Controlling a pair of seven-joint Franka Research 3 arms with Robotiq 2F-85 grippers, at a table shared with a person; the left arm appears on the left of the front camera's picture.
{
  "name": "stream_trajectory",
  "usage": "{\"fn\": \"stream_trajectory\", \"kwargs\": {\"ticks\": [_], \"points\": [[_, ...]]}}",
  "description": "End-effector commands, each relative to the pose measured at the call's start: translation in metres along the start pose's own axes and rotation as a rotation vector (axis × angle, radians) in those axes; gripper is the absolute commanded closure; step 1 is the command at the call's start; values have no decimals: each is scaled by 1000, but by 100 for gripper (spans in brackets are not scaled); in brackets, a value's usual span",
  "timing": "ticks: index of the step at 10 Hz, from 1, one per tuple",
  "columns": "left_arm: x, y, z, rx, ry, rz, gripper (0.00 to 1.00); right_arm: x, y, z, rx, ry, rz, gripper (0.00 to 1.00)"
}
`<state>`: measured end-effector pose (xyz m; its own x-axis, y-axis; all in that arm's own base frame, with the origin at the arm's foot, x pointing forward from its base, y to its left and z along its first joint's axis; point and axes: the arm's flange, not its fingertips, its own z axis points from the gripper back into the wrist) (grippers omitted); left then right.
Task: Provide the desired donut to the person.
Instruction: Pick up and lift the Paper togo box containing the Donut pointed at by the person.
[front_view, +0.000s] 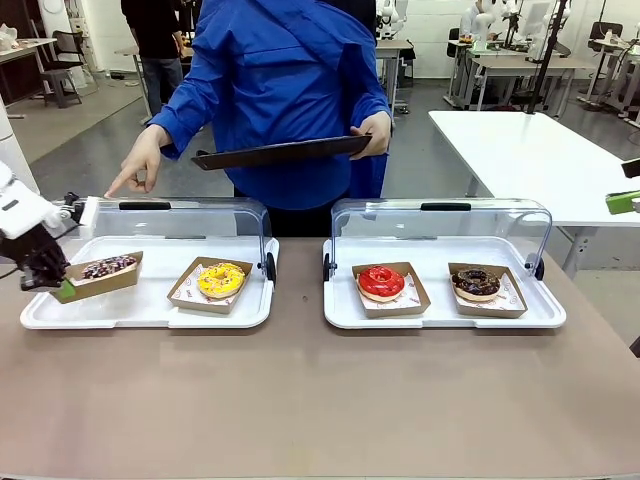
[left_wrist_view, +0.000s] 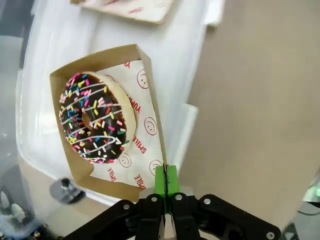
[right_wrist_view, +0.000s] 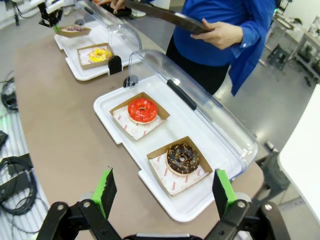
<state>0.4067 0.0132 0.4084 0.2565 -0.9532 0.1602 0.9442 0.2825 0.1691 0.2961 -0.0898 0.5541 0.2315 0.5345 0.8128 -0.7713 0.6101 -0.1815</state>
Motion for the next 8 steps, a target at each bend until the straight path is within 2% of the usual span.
{"fn": "stream_trajectory", "kwargs": {"ticks": [1,3,5,6,8], "points": [[1,-53,54,-15,0,-12,100,0,0,0,8,-1,12,0],[3,-93,112,-29,-12,-33,100,0,0,0,8,-1,12,0],[13,-119,169,77,-17,-82,100,0,0,0,8,-1,12,0],[20,-125,189,142,-11,-113,100,0,0,0,8,-1,12,0],[35,-129,215,199,-16,-192,100,0,0,0,8,-1,12,0]]}}
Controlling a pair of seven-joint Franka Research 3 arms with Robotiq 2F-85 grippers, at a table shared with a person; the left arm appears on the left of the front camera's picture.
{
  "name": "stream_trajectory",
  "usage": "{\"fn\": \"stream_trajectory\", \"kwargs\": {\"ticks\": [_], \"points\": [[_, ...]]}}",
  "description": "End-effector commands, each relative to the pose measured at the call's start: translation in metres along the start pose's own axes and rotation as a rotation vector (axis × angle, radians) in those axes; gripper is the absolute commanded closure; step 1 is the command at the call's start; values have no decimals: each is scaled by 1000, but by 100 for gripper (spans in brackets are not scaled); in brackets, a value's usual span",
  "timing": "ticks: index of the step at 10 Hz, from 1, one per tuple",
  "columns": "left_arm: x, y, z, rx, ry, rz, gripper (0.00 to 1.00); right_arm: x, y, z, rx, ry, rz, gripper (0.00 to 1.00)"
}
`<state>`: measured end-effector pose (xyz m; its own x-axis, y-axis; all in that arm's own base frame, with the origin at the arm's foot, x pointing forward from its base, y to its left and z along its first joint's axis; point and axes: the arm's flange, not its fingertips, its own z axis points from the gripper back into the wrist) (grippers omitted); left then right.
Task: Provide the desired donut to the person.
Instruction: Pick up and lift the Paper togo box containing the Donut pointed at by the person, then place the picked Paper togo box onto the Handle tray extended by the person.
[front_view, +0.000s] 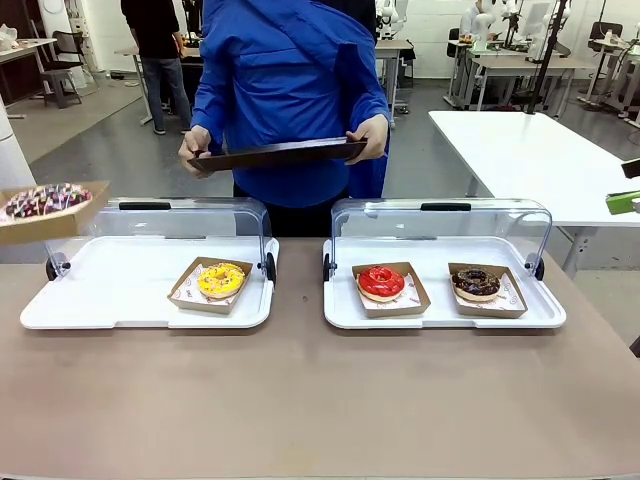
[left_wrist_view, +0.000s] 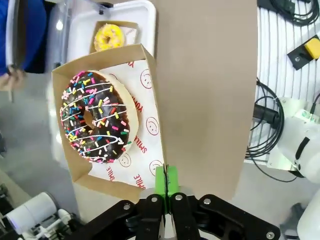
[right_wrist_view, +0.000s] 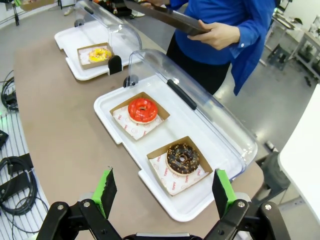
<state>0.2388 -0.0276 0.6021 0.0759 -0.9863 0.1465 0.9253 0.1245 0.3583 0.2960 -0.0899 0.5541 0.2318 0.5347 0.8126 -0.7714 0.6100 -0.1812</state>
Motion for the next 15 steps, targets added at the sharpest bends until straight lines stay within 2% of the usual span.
{"fn": "stream_trajectory", "kwargs": {"ticks": [1,2,3,15], "points": [[6,10,3,53,22,-36,100,0,0,0,8,-1,12,0],[3,14,-1,-1,24,-45,100,0,0,0,8,-1,12,0],[6,2,9,26,2,-31,100,0,0,0,8,-1,12,0],[6,2,9,26,2,-31,100,0,0,0,8,-1,12,0]]}}
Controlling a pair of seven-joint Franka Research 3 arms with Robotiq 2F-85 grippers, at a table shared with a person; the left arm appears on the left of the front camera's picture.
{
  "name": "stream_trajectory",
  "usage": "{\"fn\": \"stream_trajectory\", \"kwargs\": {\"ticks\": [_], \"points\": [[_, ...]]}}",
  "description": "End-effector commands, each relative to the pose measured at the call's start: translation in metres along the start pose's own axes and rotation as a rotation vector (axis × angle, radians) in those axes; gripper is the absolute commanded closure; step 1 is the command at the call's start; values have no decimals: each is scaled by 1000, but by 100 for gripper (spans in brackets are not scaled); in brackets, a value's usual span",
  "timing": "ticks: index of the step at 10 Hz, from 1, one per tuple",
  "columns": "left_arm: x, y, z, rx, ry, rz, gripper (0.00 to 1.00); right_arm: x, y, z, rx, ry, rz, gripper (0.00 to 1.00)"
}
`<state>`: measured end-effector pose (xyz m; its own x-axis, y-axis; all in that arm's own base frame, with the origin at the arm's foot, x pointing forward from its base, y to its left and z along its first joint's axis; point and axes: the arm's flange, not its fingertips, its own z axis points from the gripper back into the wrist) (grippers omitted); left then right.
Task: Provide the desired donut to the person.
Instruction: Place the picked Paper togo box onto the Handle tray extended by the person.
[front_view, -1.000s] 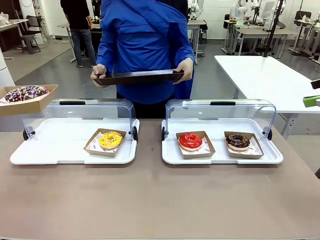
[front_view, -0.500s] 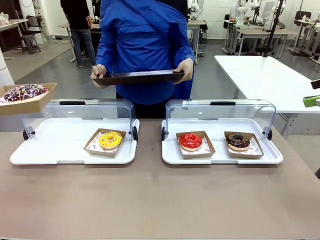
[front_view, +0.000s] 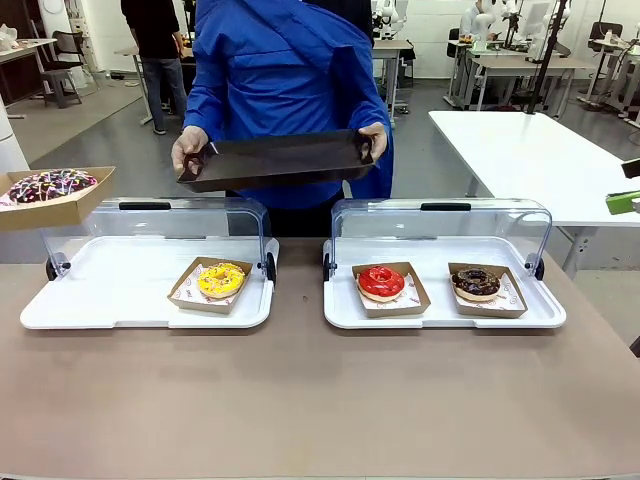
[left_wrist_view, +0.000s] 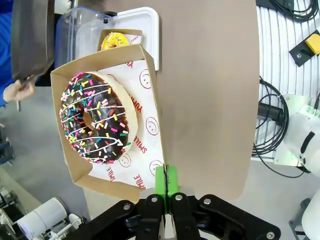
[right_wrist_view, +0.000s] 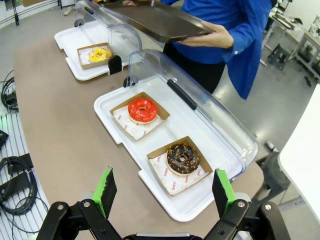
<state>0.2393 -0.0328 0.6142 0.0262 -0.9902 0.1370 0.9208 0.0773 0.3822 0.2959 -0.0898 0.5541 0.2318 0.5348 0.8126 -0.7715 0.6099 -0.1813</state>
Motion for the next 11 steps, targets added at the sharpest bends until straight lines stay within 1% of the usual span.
{"fn": "stream_trajectory", "kwargs": {"ticks": [1,10,11], "points": [[-1,-2,-1,7,13,19,100,0,0,0,8,-1,12,0],[-1,-2,-1,7,13,19,100,0,0,0,8,-1,12,0],[0,0,0,-1,-2,0,99,0,0,0,8,-1,12,0]]}}
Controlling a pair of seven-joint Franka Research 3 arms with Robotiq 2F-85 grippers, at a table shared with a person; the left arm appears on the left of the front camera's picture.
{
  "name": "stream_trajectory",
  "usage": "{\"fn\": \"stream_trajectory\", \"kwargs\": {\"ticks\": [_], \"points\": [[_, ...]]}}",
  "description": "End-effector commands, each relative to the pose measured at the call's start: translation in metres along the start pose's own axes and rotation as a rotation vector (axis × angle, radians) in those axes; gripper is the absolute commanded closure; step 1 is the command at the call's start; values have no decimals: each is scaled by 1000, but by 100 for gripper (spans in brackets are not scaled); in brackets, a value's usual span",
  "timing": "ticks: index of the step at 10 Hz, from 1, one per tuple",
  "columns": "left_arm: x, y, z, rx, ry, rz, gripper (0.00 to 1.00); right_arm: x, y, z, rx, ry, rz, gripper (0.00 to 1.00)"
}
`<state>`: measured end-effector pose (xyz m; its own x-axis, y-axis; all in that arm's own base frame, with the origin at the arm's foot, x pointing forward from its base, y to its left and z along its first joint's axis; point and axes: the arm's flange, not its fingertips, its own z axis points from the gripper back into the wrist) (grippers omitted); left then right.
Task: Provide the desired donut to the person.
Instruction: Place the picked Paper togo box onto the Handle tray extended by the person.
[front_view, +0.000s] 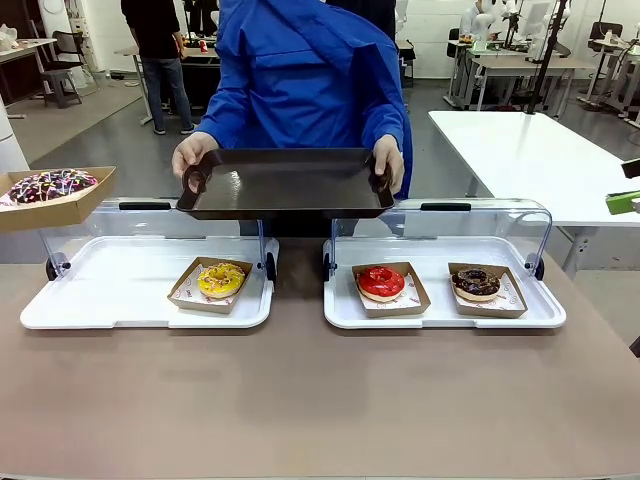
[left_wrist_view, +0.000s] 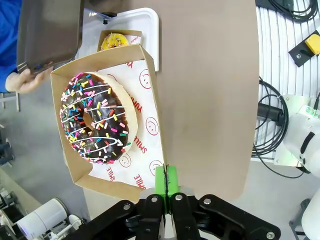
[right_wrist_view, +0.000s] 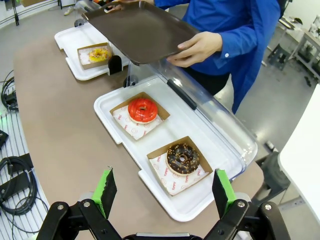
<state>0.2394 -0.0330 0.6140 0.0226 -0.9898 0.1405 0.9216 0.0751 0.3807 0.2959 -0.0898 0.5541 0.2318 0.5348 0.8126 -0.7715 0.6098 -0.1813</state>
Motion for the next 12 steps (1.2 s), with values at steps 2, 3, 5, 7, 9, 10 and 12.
{"fn": "stream_trajectory", "kwargs": {"ticks": [2,3,5,7,9,10,12], "points": [[57,68,5,44,31,-29,99,0,0,0,8,-1,12,0],[83,99,-2,11,63,-81,99,0,0,0,8,-1,12,0],[122,160,-31,-38,12,-150,99,0,0,0,8,-1,12,0],[161,205,-83,-25,41,-178,99,0,0,0,8,-1,12,0],[188,229,-134,-25,32,-238,99,0,0,0,8,-1,12,0],[194,234,-152,-39,12,-237,99,0,0,0,8,-1,12,0],[192,237,-176,-57,33,-200,99,0,0,0,8,-1,12,0]]}}
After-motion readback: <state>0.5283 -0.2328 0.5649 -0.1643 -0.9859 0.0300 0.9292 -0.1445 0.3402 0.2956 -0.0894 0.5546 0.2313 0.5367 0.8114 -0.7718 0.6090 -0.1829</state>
